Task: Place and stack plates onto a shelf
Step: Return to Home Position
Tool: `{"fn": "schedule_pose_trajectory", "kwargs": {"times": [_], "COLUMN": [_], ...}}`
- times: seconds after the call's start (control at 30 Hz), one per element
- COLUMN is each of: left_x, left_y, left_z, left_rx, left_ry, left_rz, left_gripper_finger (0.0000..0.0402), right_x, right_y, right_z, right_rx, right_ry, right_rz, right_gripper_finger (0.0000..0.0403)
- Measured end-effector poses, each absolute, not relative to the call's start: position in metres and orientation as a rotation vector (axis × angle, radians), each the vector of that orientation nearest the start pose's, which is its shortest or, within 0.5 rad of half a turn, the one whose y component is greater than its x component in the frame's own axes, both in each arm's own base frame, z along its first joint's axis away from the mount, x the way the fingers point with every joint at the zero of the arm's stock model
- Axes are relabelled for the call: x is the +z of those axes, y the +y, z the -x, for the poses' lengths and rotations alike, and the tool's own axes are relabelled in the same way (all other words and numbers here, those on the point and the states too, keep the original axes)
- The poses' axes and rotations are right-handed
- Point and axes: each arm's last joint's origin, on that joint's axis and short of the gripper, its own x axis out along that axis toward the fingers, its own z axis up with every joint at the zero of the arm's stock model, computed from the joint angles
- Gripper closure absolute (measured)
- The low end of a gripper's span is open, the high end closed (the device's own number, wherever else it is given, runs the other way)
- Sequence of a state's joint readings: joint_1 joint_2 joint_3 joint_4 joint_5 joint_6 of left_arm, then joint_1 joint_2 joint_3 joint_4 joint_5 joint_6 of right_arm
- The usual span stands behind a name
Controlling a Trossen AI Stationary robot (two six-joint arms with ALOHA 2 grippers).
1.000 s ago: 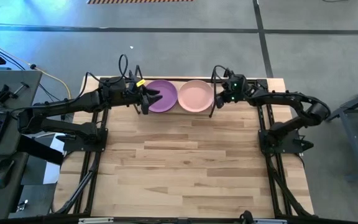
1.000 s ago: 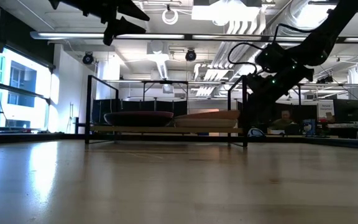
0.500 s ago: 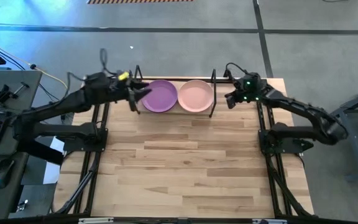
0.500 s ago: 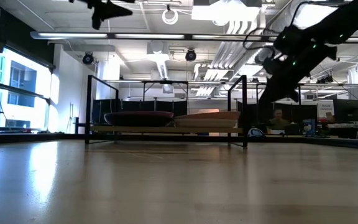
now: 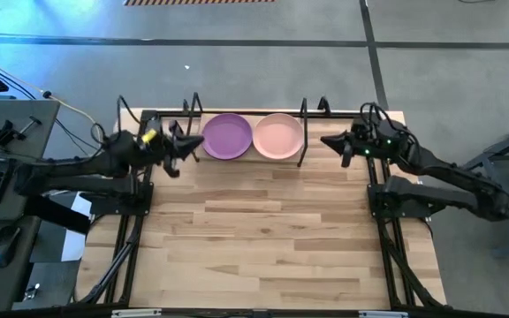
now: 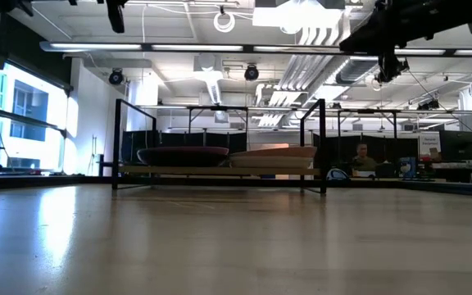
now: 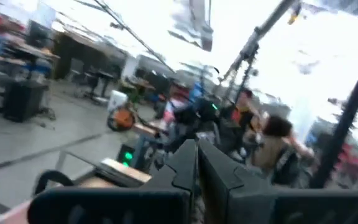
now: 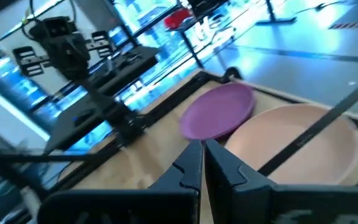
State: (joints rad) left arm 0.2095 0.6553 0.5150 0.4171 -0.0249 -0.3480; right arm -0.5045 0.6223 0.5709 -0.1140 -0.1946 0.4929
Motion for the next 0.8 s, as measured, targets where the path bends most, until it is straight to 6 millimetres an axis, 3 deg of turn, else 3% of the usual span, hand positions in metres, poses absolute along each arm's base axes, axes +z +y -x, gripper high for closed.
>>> {"fn": "schedule_pose_trajectory", "kwargs": {"times": [0.27, 0.53, 0.8], "left_x": [0.286, 0.249, 0.228], "left_y": [0.011, 0.01, 0.01], "left_z": [-0.154, -0.135, -0.124], "left_rx": [0.167, 0.157, 0.177], "left_ry": [-0.21, -0.307, -0.332], "left_rz": [0.285, 0.352, 0.371], "left_gripper_finger": [0.0401, 0.0401, 0.0401], "right_x": [0.292, 0.299, 0.299], "right_y": [-0.048, -0.043, -0.043], "right_z": [-0.141, -0.143, -0.143], "right_rx": [-0.259, -0.222, -0.223], "right_ry": [0.068, 0.009, 0.004], "right_rz": [-0.52, -0.501, -0.511], "right_gripper_finger": [0.0403, 0.0403, 0.0403]}}
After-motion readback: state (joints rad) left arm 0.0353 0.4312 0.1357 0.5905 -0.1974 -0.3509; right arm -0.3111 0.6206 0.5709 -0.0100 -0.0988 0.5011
